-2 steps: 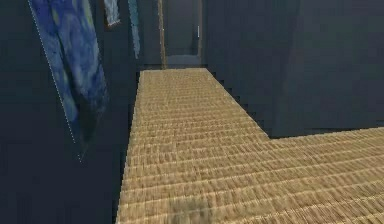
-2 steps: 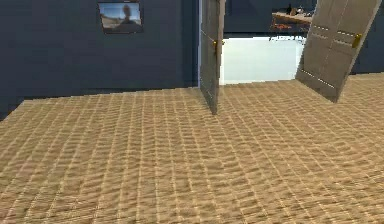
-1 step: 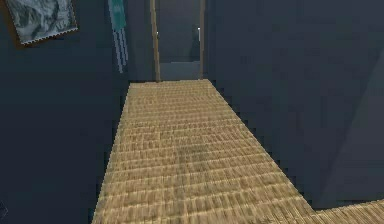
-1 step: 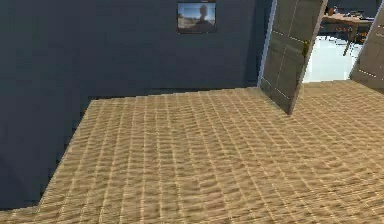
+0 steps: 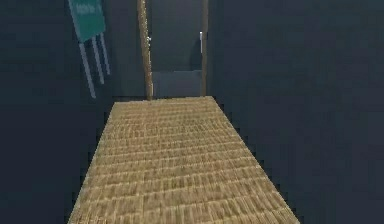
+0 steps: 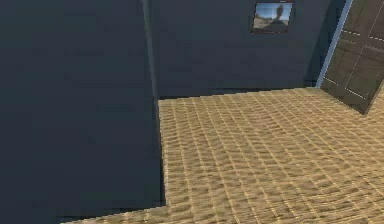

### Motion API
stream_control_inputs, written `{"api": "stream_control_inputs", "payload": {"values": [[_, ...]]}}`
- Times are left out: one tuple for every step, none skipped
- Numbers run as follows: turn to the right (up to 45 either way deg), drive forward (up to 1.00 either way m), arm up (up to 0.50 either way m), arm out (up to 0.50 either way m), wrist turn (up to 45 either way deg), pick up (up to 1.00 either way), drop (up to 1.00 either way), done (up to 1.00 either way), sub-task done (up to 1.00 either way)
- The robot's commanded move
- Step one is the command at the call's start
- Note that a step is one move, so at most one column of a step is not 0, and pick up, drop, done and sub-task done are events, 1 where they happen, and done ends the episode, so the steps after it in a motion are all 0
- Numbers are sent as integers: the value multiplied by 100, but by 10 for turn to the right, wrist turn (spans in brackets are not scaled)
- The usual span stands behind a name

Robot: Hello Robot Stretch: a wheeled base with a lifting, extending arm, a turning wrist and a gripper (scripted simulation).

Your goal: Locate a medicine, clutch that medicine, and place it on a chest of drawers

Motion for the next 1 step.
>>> {"api": "stream_control_inputs", "payload": {"values": [[-30,0,0,0,0,0,0,0,0]]}}
